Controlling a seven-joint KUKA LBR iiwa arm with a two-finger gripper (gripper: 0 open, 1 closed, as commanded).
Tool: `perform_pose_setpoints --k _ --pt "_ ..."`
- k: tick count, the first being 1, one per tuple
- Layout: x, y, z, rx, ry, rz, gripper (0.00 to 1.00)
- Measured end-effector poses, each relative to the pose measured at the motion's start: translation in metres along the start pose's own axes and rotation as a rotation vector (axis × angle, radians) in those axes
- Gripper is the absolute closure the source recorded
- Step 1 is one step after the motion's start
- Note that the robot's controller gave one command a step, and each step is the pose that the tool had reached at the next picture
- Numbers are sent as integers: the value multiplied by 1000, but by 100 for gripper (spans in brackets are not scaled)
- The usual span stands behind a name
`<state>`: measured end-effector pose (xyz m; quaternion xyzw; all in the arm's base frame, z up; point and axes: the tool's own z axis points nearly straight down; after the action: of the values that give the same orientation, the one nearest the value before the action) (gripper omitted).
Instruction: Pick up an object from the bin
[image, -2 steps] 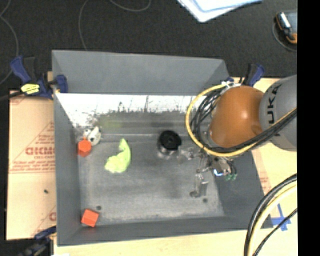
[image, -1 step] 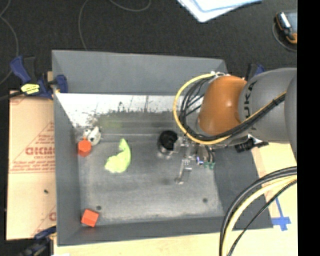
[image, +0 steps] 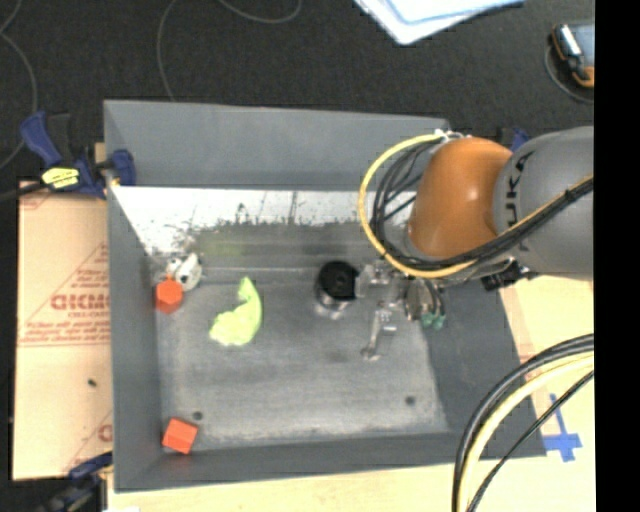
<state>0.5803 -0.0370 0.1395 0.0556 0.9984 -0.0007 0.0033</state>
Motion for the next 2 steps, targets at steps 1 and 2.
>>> perform_pose_setpoints --k 1,2 --pt "-51 -12 49 -2 -4 146 0" --pt "-57 10 62 0 -4 190 100"
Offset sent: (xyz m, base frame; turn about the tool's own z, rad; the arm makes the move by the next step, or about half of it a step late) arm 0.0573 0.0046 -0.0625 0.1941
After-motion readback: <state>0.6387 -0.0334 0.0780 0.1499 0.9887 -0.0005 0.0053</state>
